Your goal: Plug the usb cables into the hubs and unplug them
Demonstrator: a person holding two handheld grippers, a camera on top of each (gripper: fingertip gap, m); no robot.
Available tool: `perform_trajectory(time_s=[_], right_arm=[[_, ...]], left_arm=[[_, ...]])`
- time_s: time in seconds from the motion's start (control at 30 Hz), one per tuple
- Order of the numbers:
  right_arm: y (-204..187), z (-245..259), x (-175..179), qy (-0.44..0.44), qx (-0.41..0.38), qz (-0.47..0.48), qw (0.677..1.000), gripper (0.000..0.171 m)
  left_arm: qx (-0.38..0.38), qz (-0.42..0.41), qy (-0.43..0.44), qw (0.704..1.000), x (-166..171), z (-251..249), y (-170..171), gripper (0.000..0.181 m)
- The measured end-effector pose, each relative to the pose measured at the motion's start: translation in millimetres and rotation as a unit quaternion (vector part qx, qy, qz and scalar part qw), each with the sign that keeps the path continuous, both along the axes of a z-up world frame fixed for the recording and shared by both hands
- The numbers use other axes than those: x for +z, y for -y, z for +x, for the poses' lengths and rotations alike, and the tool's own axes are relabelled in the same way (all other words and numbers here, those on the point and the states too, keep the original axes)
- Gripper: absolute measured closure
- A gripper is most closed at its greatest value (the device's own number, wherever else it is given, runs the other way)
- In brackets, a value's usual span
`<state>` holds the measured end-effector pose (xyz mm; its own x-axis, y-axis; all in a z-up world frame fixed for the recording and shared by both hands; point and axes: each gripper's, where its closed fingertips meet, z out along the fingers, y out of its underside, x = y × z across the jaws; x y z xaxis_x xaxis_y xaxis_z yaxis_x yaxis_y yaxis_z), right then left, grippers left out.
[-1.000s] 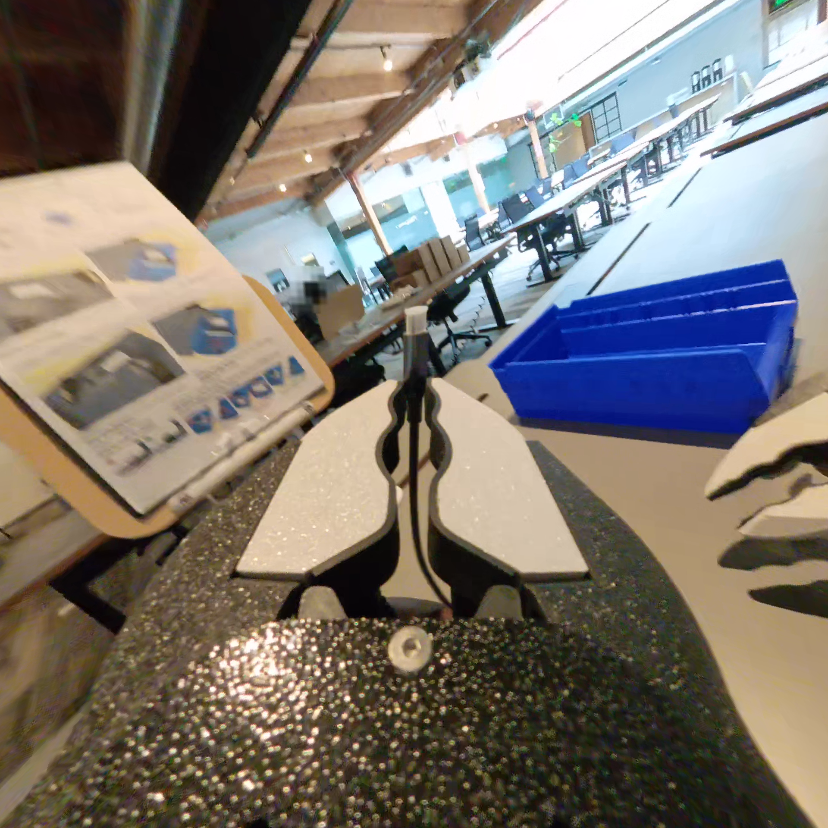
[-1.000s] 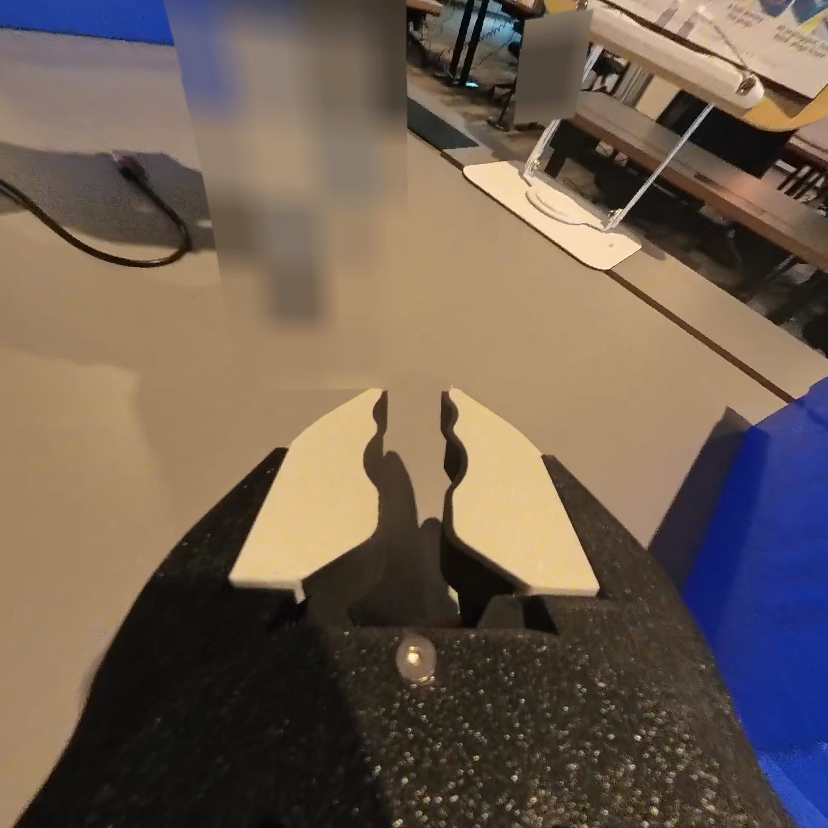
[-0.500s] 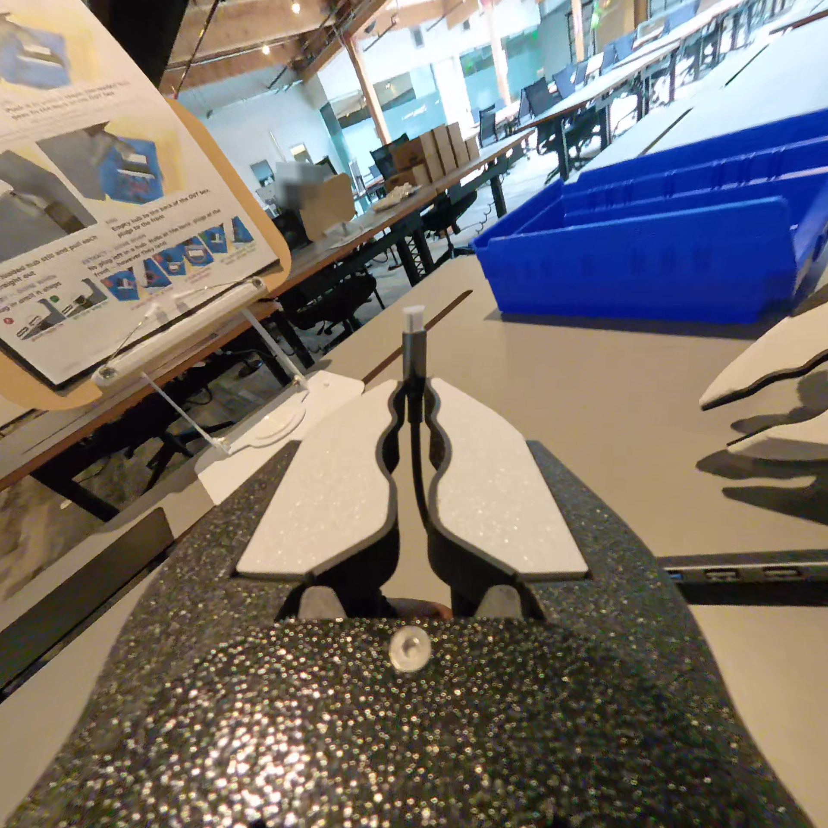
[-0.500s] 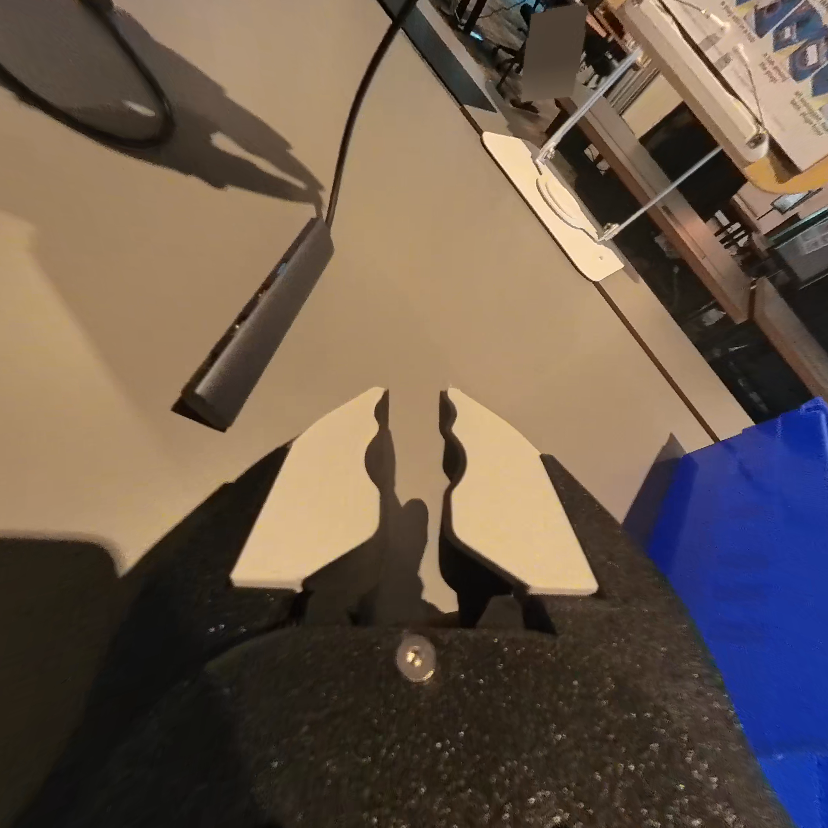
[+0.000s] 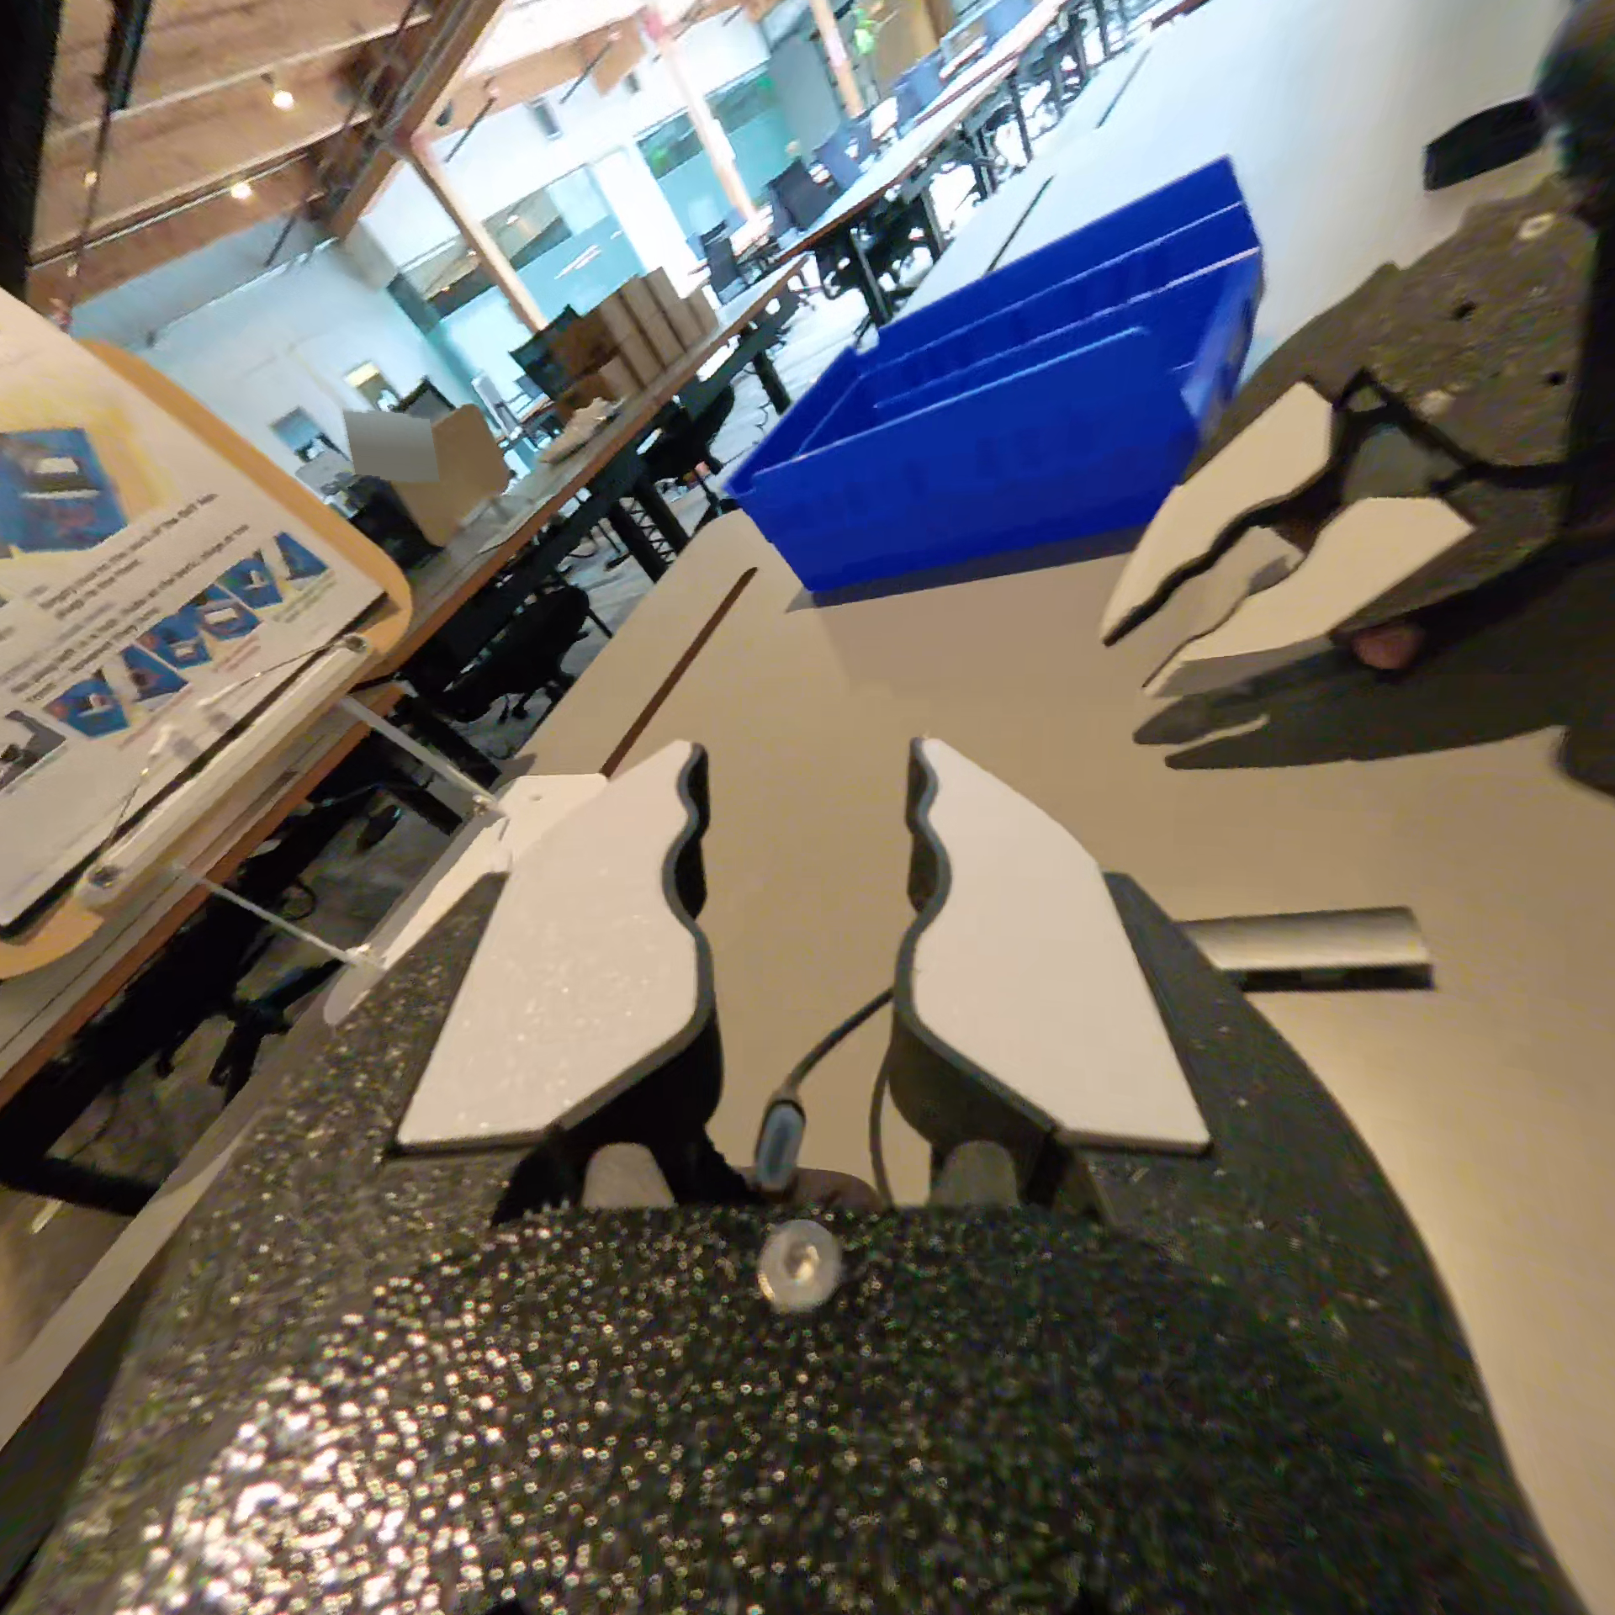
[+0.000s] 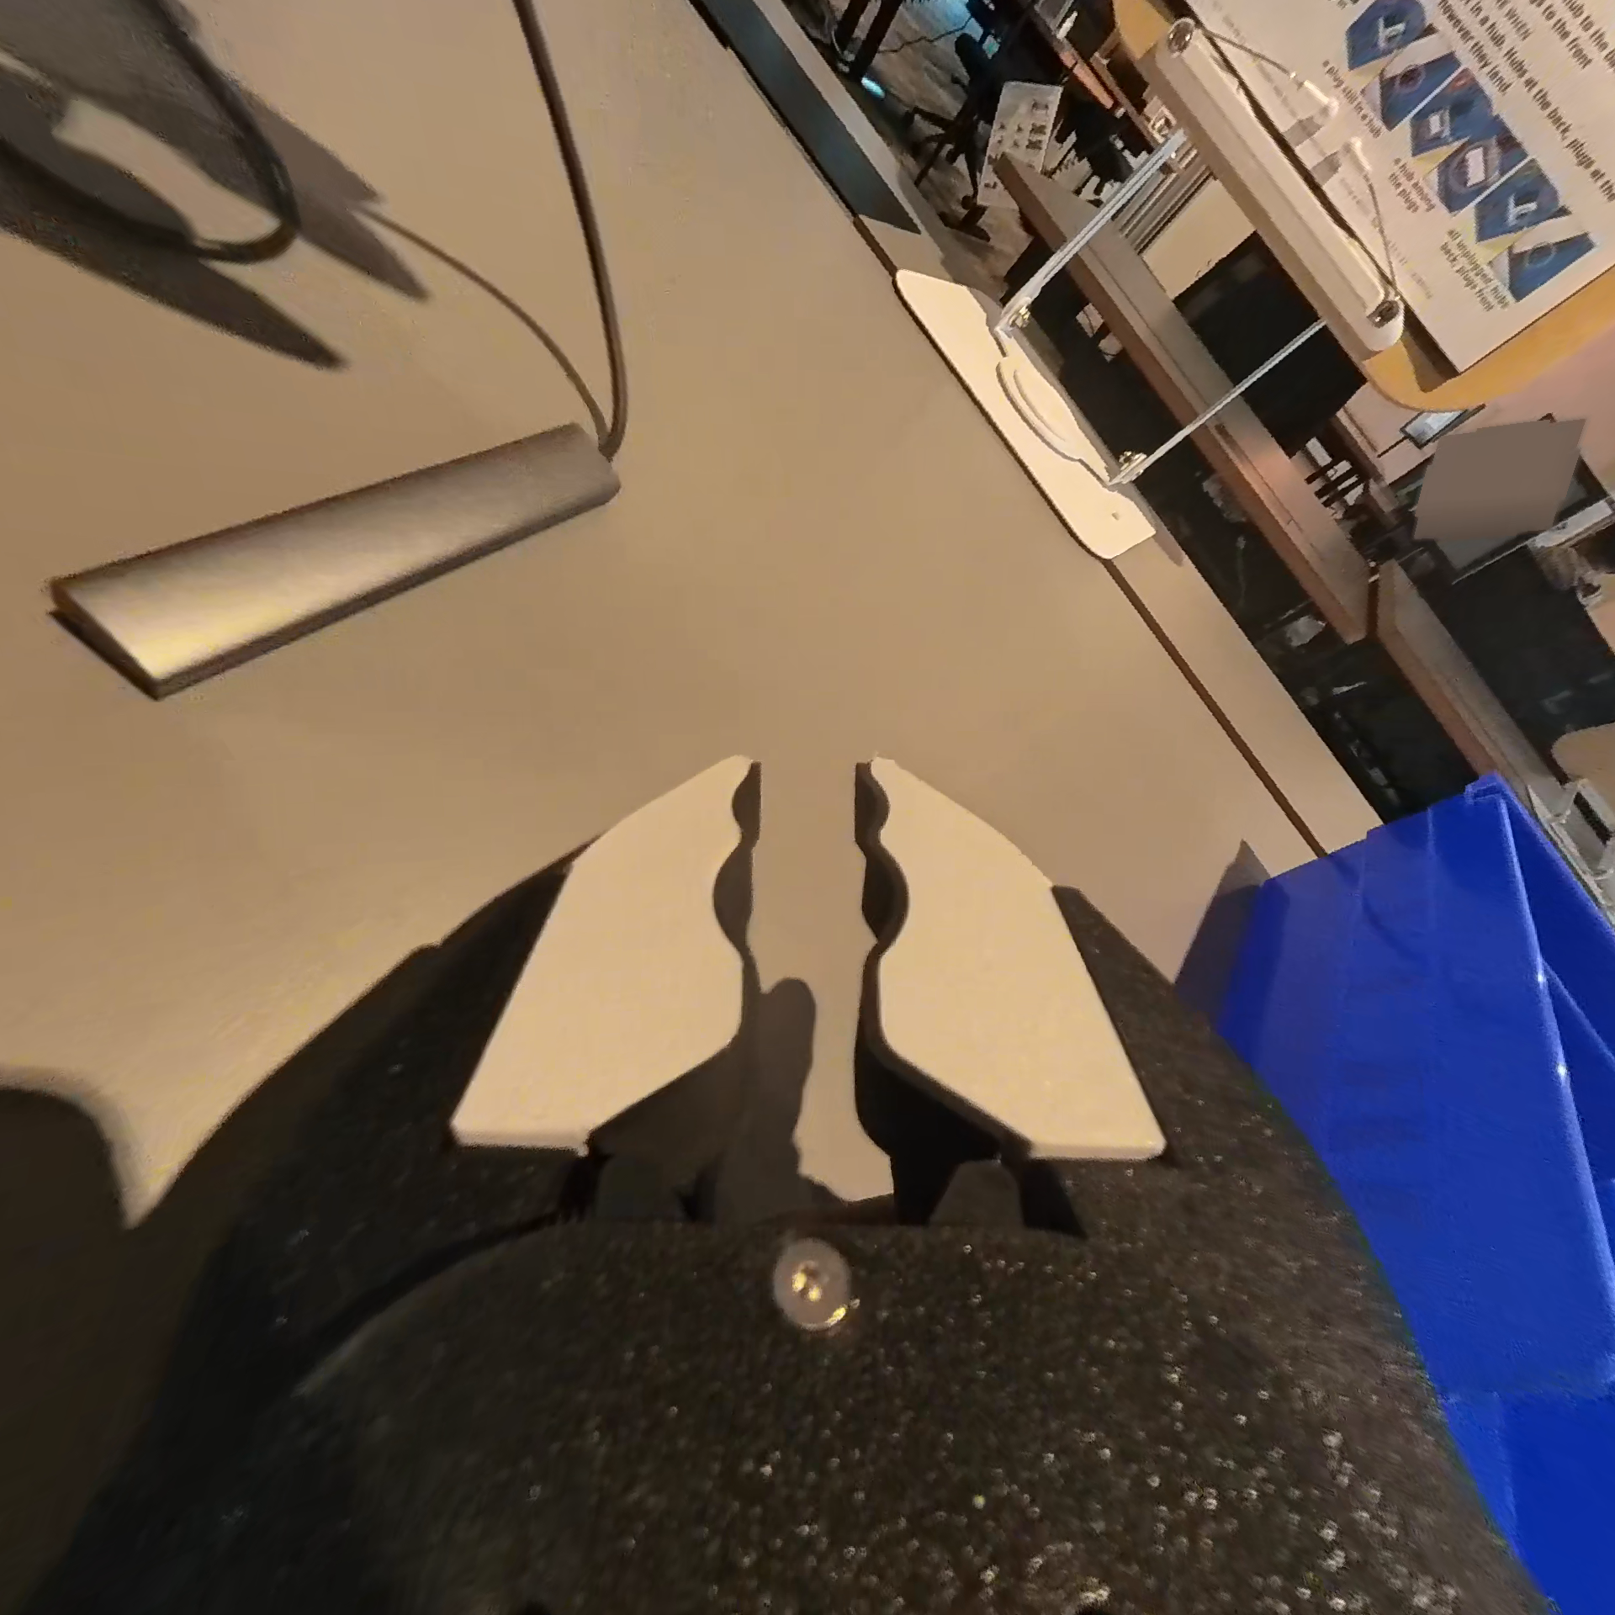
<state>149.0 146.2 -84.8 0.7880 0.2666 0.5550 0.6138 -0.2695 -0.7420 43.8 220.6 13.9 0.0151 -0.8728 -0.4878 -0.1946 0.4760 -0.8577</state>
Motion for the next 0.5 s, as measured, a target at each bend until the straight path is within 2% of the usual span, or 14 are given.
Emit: perform_trajectory(time_s=[0.07,0.17,0.37,0.5], right_arm=[[2,0,2,0.005,0.0,0.008,1.0,0.151],[4,5,2,0.017,-0.015,0.013,1.0,0.151],[4,7,1,0.029,-0.025,0.015,0.999,0.152],[4,6,-1,0.036,-0.025,0.013,0.999,0.152]], left_arm=[[-0.009,-0.005,-0.006,1.0,3,-13,2,0.13],[-0.015,-0.048,-0.006,0.999,4,-33,-4,0.129],[0.059,-0.07,-0.059,0.994,-14,-72,-40,0.128],[0.1,-0.154,-0.083,0.98,-21,-116,-44,0.13]])
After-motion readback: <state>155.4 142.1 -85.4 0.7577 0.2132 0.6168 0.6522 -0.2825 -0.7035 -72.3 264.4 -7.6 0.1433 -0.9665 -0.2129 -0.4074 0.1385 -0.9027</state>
